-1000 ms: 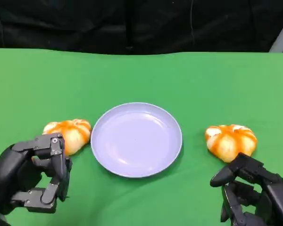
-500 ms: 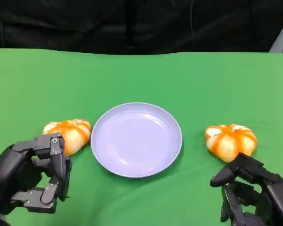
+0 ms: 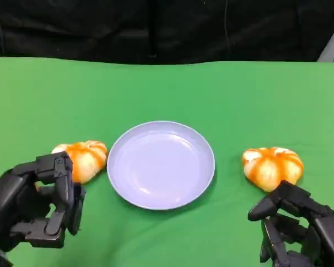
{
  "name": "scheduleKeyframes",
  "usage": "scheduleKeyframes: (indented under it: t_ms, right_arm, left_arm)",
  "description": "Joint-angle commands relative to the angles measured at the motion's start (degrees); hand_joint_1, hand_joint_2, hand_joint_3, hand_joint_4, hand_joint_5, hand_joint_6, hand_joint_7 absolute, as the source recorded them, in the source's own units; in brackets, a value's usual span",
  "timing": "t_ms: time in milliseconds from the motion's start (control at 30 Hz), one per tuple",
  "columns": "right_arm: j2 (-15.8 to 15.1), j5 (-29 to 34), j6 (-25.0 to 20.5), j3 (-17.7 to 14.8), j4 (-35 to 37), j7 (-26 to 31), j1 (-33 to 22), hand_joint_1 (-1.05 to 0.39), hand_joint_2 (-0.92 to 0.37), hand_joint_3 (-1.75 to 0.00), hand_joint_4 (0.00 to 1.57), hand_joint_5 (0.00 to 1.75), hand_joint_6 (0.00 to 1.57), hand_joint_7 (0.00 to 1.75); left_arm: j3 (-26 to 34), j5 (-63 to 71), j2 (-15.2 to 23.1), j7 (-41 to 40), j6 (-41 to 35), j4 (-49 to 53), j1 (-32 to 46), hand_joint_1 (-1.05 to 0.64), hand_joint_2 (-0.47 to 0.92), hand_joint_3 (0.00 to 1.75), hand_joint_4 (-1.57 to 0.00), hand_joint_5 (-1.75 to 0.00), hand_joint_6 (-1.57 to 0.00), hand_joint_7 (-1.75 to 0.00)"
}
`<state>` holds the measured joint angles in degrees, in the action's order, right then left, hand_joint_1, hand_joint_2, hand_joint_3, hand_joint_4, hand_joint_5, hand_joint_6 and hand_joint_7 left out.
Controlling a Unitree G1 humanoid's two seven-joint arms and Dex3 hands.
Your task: Grasp the bread from the table and place it into the plate.
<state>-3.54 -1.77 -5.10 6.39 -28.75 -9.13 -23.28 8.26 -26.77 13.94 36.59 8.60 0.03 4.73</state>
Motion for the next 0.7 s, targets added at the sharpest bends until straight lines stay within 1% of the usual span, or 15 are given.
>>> scheduleKeyframes:
  t_ms: [33,600,633,667,700]
  right_arm:
    - [-0.6,-0.2,-0.1,-0.2,-0.9,0.2,-0.2,-0.06,-0.67,-1.06,0.74,1.75,0.64,1.59]
    - [-0.6,-0.2,-0.1,-0.2,-0.9,0.2,-0.2,-0.06,-0.67,-1.06,0.74,1.75,0.63,1.60]
    - [-0.5,0.0,-0.1,0.0,-0.9,0.3,-0.1,-0.06,-0.67,-1.06,0.74,1.75,0.63,1.60]
    - [-0.4,0.1,-0.2,0.1,-0.9,0.4,0.0,-0.07,-0.66,-1.05,0.74,1.75,0.63,1.59]
    - [-0.4,0.1,-0.2,0.2,-0.9,0.4,0.0,-0.07,-0.66,-1.05,0.74,1.75,0.63,1.59]
  left_arm:
    - [0.7,-0.2,0.7,0.4,-0.4,-0.3,-0.1,0.04,0.40,1.68,-1.05,-1.75,-0.82,-1.75]
    - [0.7,-0.2,0.7,0.4,-0.4,-0.3,-0.1,0.04,0.40,1.68,-1.05,-1.75,-0.82,-1.75]
    - [1.0,-0.2,2.8,2.8,0.4,-0.4,-1.5,0.04,0.40,1.68,-1.05,-1.75,-0.82,-1.75]
    - [1.3,-0.2,4.3,4.7,1.0,-0.5,-2.6,-0.27,0.60,0.97,-0.57,-1.25,-0.61,-1.14]
    - [1.5,-0.2,5.3,6.0,1.4,-0.6,-3.3,-0.38,0.75,0.57,-0.43,-1.03,-0.60,-0.80]
